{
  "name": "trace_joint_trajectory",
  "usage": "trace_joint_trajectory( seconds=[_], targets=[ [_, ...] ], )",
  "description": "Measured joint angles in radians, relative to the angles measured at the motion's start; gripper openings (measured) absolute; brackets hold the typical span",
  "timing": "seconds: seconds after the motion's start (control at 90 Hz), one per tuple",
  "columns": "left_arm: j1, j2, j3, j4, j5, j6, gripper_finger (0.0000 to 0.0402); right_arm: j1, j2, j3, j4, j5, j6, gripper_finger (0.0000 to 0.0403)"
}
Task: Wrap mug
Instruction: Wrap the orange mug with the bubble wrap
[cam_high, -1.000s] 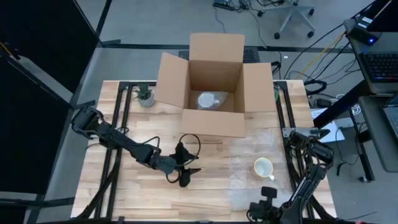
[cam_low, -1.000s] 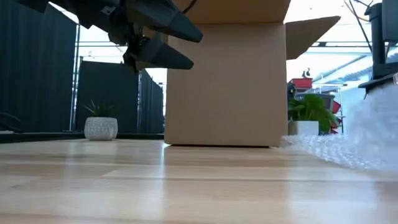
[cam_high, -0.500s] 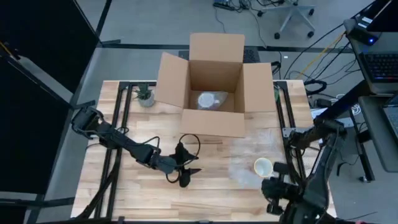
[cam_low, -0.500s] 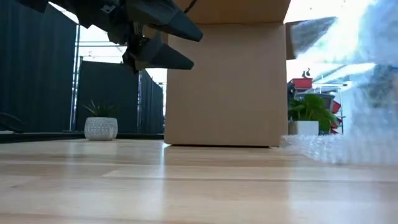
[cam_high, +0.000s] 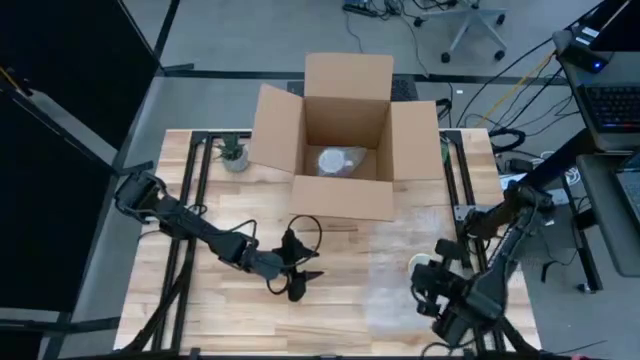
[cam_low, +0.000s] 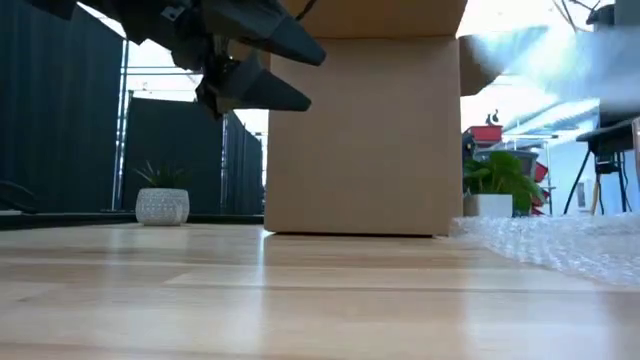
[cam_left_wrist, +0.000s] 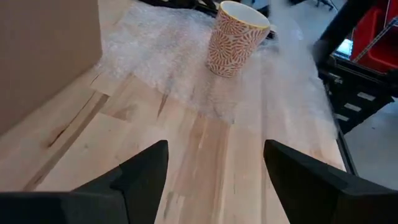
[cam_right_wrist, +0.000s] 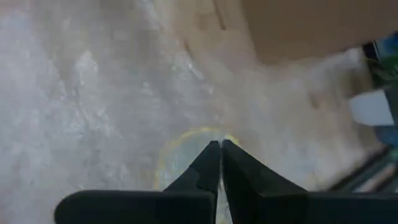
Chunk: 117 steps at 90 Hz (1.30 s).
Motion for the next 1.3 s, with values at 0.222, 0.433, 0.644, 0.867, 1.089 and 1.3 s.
trace_joint_trajectory(
  seconds=[0.222,0.433,0.644,0.867,1.089,1.3],
  targets=[
    [-0.002,0.000,0.000,0.003,0.000,-0.025,0.0253,-0.068,-0.043,-0.081,-0.001,-0.002,0.024,0.0000],
    [-0.002,0.000,0.000,0.003,0.000,-0.026,0.0253,-0.129,-0.127,-0.142,-0.001,-0.007,0.024,0.0000],
    [-0.003,0.000,0.000,0.002,0.000,-0.026,0.0253,-0.187,-0.238,-0.218,-0.002,-0.030,0.025,0.0000],
    [-0.004,0.000,0.000,0.002,0.000,-0.025,0.0253,-0.228,-0.303,-0.366,0.019,-0.043,0.051,0.0000],
    [-0.004,0.000,0.000,0.002,0.000,-0.025,0.0253,-0.289,-0.306,-0.477,0.023,-0.068,0.111,0.0006],
    [-0.004,0.000,0.000,0.002,0.000,-0.025,0.0253,-0.356,-0.307,-0.504,0.023,-0.202,0.053,0.0077]
  ],
)
